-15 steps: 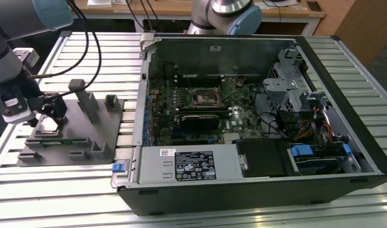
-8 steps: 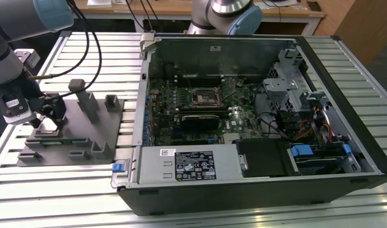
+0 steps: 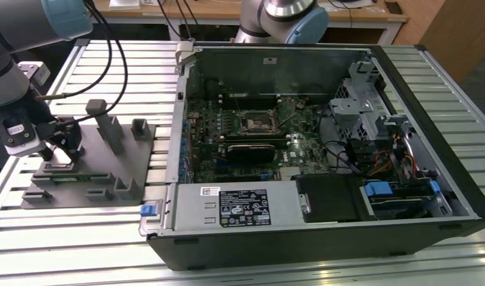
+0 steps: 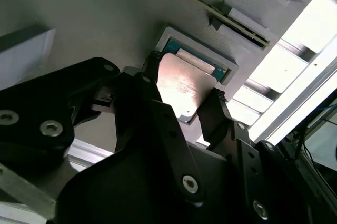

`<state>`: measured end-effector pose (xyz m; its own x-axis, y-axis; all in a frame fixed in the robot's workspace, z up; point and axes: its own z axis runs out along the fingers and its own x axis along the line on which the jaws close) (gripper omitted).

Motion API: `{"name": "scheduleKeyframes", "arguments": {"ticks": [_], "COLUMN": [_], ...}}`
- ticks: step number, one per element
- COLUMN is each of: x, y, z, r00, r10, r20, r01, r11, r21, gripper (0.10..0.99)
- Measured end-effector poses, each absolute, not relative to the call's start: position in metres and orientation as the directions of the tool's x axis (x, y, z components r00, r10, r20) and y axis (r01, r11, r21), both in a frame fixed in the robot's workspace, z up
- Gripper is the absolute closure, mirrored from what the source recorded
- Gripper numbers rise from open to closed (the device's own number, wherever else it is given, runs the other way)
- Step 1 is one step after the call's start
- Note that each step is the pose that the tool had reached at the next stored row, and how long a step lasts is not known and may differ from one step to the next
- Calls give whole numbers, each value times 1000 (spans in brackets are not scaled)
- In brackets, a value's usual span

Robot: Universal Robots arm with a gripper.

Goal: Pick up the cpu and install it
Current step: 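Pick up the cpu and move it towards the insertion slot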

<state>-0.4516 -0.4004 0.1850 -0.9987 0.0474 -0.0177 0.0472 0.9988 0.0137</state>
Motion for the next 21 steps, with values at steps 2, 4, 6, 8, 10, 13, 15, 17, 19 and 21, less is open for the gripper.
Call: {"name": "scheduleKeyframes", "arguments": {"ticks": [2, 4, 6, 8, 10, 13, 15, 17, 19, 21], "x": [-452, -452, -452, -452, -452, -452, -452, -452, -452, -452], "y": [-400, -400, -400, -400, -400, -400, -400, -400, -400, -400], "z": [185, 185, 185, 185, 185, 186, 188, 190, 192, 194], "r00": [-999, -999, -999, -999, -999, -999, -999, -999, -999, -999], "r10": [47, 47, 47, 47, 47, 47, 47, 47, 47, 47], "r20": [-18, -17, -17, -17, -18, -18, -18, -18, -18, -18], "r01": [47, 47, 47, 47, 47, 47, 47, 47, 47, 47], "r11": [999, 999, 999, 999, 999, 999, 999, 999, 999, 999], "r21": [14, 13, 14, 14, 14, 14, 14, 14, 14, 14], "gripper": [529, 545, 553, 553, 553, 553, 553, 553, 553, 553]}}
